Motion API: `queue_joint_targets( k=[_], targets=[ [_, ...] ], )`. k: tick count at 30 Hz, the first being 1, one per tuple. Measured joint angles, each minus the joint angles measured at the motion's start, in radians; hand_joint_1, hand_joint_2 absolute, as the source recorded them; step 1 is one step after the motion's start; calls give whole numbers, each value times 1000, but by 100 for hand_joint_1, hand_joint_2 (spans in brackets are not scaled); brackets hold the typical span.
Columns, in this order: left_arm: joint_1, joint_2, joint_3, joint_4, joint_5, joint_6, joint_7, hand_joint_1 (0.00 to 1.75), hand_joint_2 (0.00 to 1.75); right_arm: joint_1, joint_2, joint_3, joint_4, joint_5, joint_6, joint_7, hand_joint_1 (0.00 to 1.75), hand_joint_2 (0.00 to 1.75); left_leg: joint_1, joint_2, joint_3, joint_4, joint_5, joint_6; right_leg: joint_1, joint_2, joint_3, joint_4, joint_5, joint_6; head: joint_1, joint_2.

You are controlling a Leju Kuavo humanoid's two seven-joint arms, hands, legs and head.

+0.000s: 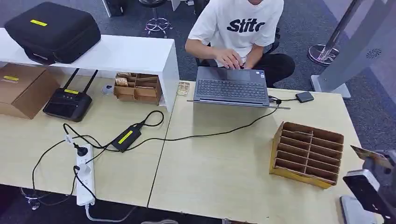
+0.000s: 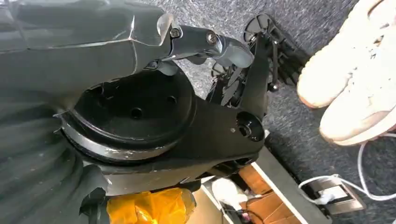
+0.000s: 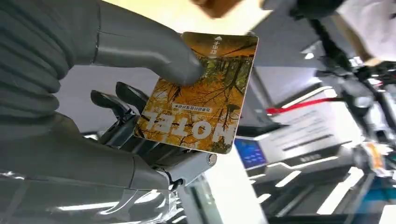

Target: Pass the card to the sensor for recognition and then transmit it.

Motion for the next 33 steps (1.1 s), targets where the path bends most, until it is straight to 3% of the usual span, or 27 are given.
queue_joint_targets(
  k=[4, 7, 10, 13, 20, 30, 31, 32, 33],
  targets=[
    [-1, 15, -24, 0, -18, -13, 20, 0, 175, -169, -89, 150, 96, 81, 15, 68, 175, 175, 0, 3, 0, 0, 2, -1, 0, 3, 0, 1, 2, 0, 0, 0],
    [-6, 29, -49, 0, -30, -27, 34, 0, 175, -380, -137, 307, 278, 224, 15, 162, 175, 175, 0, 9, 0, 0, 4, -1, 0, 9, -1, 1, 5, -1, 0, 0],
    [-14, 42, -73, 0, -34, -32, 53, 0, 175, -599, -142, 454, 496, 310, 8, 222, 175, 175, 0, 8, 1, 0, 8, -1, 0, 8, -3, 2, 8, -3, 0, 0],
    [-19, 48, -88, 0, -35, -34, 59, 0, 175, -722, -142, 544, 631, 334, 4, 241, 175, 175, 1, -2, -1, 0, 10, -3, 1, -1, -3, 2, 8, -3, 0, 0],
    [-24, 60, -126, 0, -34, -36, 65, 0, 175, -917, -92, 632, 868, 375, 16, 300, 175, 175, 1, -2, -4, 0, 10, -4, 1, -1, -6, 3, 7, -3, 0, 0],
    [-23, 68, -145, 0, -34, -40, 68, 0, 175, -976, -46, 643, 977, 375, 11, 301, 175, 175, 1, -3, -5, 0, 10, -3, 1, -2, -6, 2, 7, -3, 0, 0],
    [-23, 69, -148, 0, -34, -40, 69, 0, 175, -978, -44, 643, 982, 374, 12, 301, 171, 175, 1, -3, -5, 0, 10, -3, 1, -2, -6, 2, 7, -3, 0, 0],
    [-23, 69, -149, 0, -33, -40, 71, 0, 175, -978, -42, 643, 985, 370, 12, 301, 141, 175, 1, -3, -5, 0, 10, -3, 1, -2, -6, 2, 7, -3, 0, 0],
    [-23, 69, -150, 0, -32, -40, 71, 0, 175, -979, -41, 643, 988, 366, 11, 301, 96, 175, 1, -3, -5, 0, 10, -3, 1, -3, -6, 2, 7, -3, 0, 0]
  ],
)
